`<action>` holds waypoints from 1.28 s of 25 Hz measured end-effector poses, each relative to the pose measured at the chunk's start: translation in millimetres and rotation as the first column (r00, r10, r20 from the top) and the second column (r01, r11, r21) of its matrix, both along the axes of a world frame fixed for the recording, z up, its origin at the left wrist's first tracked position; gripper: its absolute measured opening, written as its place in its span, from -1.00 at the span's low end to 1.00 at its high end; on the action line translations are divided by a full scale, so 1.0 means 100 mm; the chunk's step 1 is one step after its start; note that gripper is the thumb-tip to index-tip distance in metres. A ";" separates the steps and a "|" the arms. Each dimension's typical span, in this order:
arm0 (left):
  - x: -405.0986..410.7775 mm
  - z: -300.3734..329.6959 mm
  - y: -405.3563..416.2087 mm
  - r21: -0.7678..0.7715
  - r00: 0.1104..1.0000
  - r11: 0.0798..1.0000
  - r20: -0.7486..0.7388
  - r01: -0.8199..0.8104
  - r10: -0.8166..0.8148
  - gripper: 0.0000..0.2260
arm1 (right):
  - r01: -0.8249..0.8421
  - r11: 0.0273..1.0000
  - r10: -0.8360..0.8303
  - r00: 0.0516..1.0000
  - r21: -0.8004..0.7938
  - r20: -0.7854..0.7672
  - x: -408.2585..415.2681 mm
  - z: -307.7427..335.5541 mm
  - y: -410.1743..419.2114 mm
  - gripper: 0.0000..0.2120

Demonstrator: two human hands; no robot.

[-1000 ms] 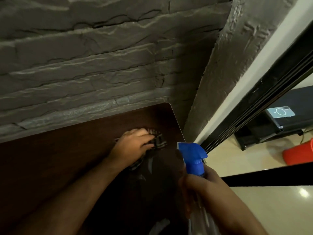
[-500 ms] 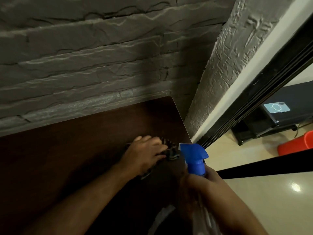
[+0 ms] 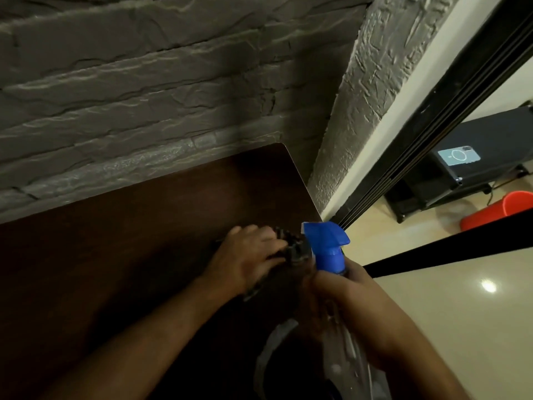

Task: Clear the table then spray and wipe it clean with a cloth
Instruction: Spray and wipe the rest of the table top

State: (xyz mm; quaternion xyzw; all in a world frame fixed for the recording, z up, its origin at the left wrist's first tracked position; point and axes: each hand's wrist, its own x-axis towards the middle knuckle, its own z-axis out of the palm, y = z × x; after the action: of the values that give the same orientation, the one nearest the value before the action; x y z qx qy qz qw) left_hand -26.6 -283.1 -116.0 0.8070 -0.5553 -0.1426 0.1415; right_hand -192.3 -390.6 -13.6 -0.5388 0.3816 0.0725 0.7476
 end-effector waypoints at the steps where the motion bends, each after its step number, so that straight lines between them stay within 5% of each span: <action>1: 0.20 0.00 0.11 -0.041 0.996 0.997 0.058 -0.066 0.069 -0.72 | -0.002 1.000 0.002 1.000 -0.011 -0.012 0.00 0.00 -0.01 -0.67; 4: 0.78 -0.04 -0.15 -0.068 0.930 0.951 0.201 -0.301 0.309 -0.67 | 0.013 0.998 -0.017 0.998 -0.059 -0.065 -0.03 0.00 0.03 -0.64; 9: 0.78 -0.09 -0.90 -0.061 0.897 0.911 0.159 -0.409 0.413 -0.65 | 0.010 0.997 -0.018 0.994 -0.072 -0.106 -0.20 0.03 0.11 -0.87; 16: 0.08 -0.08 -0.81 -0.064 0.970 0.975 0.109 -0.210 0.216 -0.70 | -0.012 0.999 0.007 0.988 -0.034 -0.154 -0.39 -0.08 0.19 -0.85; 20: -0.52 -0.01 0.02 -0.025 0.999 0.999 0.011 0.046 -0.046 -0.76 | -0.018 1.000 0.015 0.995 -0.026 -0.100 -0.45 -0.02 0.05 -0.70; 23: -0.10 -0.03 0.21 -0.089 0.982 0.983 0.086 -0.162 0.169 -0.69 | -0.048 0.998 0.042 0.994 -0.052 -0.098 -0.49 0.01 -0.05 -0.57; 26: 0.30 -0.05 -0.57 -0.054 0.895 0.907 0.144 -0.418 0.421 -0.69 | -0.067 0.996 0.061 0.994 -0.063 -0.094 -0.50 0.02 -0.08 -0.56; 29: -0.14 0.00 -1.05 0.020 0.949 0.952 0.090 -0.306 0.303 -0.71 | -0.060 0.996 0.055 0.995 -0.069 -0.079 -0.58 -0.01 -0.11 -0.54; 32: -0.76 -0.04 -0.29 0.019 0.999 1.000 0.044 -0.007 0.006 -0.73 | -0.066 0.995 0.062 0.996 -0.075 -0.059 -0.70 0.02 -0.18 -0.56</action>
State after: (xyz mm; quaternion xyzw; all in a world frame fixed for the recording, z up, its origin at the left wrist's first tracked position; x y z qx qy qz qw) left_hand -102.9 -311.7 -120.1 0.8132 -0.5541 -0.1295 0.1221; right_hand -262.6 -408.1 -12.1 -0.5769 0.3878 0.0968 0.7123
